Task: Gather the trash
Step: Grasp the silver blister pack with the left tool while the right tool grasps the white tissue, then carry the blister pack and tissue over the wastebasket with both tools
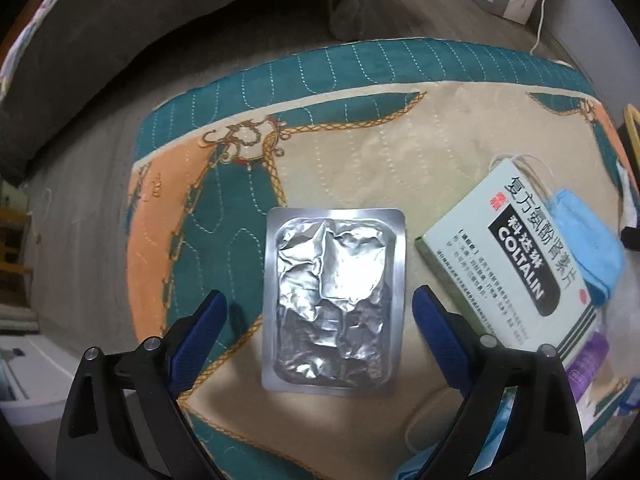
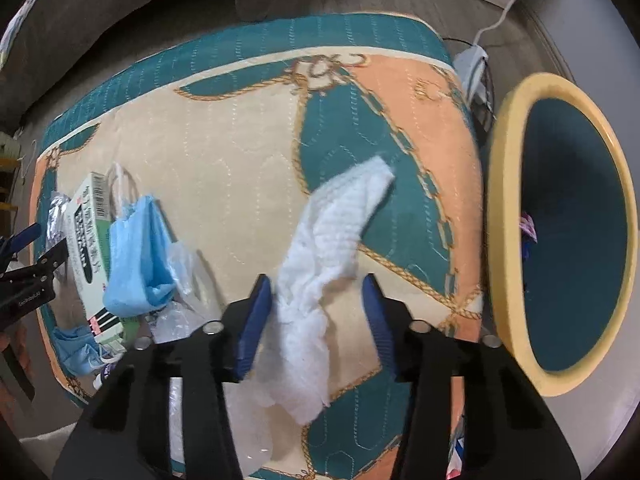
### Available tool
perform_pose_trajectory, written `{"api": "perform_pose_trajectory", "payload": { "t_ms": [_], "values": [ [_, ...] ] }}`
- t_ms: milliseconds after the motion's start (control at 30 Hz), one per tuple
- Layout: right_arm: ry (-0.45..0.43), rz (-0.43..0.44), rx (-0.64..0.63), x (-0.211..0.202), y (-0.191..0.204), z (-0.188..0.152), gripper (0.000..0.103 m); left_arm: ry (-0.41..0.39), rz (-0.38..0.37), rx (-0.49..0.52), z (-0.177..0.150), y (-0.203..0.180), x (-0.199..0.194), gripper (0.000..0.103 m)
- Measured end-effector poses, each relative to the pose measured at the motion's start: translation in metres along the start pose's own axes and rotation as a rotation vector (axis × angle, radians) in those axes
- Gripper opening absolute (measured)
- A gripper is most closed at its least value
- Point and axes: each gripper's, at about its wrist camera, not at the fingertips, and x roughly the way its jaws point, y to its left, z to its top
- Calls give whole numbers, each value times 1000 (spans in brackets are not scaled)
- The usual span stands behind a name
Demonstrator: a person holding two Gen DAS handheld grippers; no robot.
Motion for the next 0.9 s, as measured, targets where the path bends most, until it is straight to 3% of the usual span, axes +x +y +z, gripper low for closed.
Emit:
{"api": "perform_pose_trajectory", "payload": {
  "t_ms": [133, 267, 333, 400, 500, 533, 567, 600, 767, 900],
  "values": [
    [-17, 34, -17, -2, 8, 5, 20, 25, -48, -35, 2, 10, 6, 94],
    [-94, 61, -14, -19, 7, 11, 19, 24, -49, -31, 3, 12, 8, 92],
    [-98, 51, -12, -22, 6, 11, 28, 23, -56, -31, -1, 15, 5, 90],
    [-71, 43, -17, -18, 5, 9, 56, 23, -55, -31, -2, 12, 4, 89],
    [-20, 33, -51, -10, 9, 4, 58, 20, -55, -33, -6, 11, -1, 84],
    [-10, 26, -67, -8, 12, 3, 58, 13, -54, -36, -6, 12, -2, 76],
    [-4, 14, -84, -7, 14, -1, 48, 7, -56, -40, -6, 12, -2, 68],
    [-1, 9, -96, -6, 15, -2, 29, 2, -59, -43, -7, 12, -4, 68],
    [-48, 17, -82, -20, 15, -2, 27, -9, -37, -12, -8, 3, -14, 68],
    [-132, 33, -46, -47, 13, 5, 27, -80, -16, -21, -6, 0, -36, 68]
  ]
}}
